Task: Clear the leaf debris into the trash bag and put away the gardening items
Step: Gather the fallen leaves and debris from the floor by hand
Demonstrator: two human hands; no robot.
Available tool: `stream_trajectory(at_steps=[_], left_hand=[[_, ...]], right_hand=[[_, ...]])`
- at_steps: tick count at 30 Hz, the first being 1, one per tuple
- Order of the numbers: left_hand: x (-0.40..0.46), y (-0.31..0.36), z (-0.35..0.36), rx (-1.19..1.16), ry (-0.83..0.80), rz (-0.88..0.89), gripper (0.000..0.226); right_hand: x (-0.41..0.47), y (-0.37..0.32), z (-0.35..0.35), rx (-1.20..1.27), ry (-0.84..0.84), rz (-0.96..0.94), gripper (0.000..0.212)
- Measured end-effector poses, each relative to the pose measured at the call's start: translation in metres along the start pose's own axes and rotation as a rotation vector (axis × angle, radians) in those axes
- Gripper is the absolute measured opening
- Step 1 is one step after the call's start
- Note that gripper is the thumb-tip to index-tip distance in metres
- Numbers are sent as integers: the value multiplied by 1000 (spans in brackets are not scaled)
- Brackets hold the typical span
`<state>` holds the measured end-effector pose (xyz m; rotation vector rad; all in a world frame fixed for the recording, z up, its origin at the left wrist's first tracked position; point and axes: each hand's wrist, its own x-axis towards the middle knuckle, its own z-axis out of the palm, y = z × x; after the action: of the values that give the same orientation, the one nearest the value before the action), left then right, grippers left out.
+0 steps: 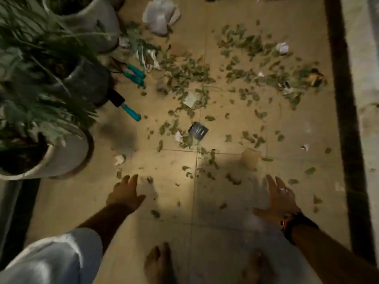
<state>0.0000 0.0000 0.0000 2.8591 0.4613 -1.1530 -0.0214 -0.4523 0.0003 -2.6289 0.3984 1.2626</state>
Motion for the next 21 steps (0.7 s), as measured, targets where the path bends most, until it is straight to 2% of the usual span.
stream_trajectory(at_steps=[5, 7, 9, 11, 12, 14, 17, 21], left_hand=[[130, -48, 12, -86, 98, -138, 91], [163, -59, 13, -171, 114, -169, 89], [182, -61, 19, -338, 113, -194, 70], [183, -51, 32, -391, 148, -227, 41], [175, -42, 41, -344, 176, -224, 34], [151, -18, 58, -292, 203, -166, 25], [124, 25, 71, -396, 203, -19, 16], [141, 73, 55, -501, 283, 254, 15]], right_hand=[[96, -28, -4, -10, 92, -61, 125], [132, -36, 0, 13, 106, -52, 128], [161, -45, 8, 33, 116, -9, 126], [173, -55, 19, 76, 128, 25, 105], [168, -62, 27, 69, 125, 32, 93], [150, -76, 46, -34, 134, 26, 77], [129, -89, 71, -119, 248, -62, 58], [122, -95, 75, -157, 279, -232, 58]])
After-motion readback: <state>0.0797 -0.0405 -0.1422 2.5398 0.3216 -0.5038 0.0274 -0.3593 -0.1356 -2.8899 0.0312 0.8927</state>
